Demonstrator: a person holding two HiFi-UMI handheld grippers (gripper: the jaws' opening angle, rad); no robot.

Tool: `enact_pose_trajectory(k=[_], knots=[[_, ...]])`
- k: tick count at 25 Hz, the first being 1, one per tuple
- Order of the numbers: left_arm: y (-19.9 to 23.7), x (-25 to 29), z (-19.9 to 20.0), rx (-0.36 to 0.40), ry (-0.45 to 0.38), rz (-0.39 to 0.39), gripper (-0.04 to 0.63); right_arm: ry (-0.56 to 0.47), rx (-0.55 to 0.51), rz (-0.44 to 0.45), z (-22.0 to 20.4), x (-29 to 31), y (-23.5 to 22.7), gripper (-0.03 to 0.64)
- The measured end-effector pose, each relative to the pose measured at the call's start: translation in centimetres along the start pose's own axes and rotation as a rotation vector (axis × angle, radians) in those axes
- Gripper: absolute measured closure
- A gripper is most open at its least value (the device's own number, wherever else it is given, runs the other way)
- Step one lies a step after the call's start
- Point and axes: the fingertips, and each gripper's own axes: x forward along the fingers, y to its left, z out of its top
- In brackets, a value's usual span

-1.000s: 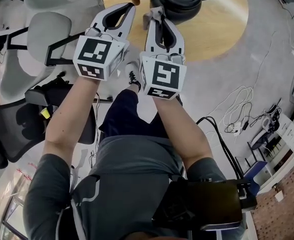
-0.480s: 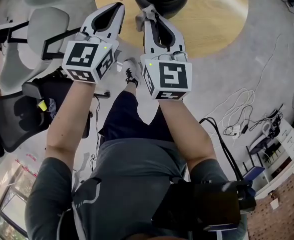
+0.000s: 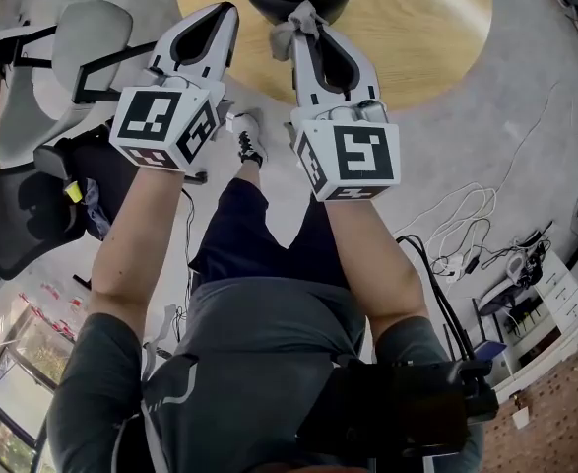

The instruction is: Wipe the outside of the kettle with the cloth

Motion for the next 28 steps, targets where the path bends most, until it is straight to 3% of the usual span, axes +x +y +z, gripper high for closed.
enact_pose_trajectory(k=[10,24,28], knots=[[0.9,0.1,0.4,0.01,-0.014,0.097,0.584,-0.02,0.058,0.001,1.3,0.0,-5.7,0.566],[2.6,0.6,1.8,0.068,-0.019,0.2,0.581,0.029,0.125,0.166,2.4,2.6,-8.7,0.566],[3.7,0.7,2.2,0.055,-0.026,0.214,0.529,0.048,0.128,0.18,3.1,3.6,-8.9,0.566]])
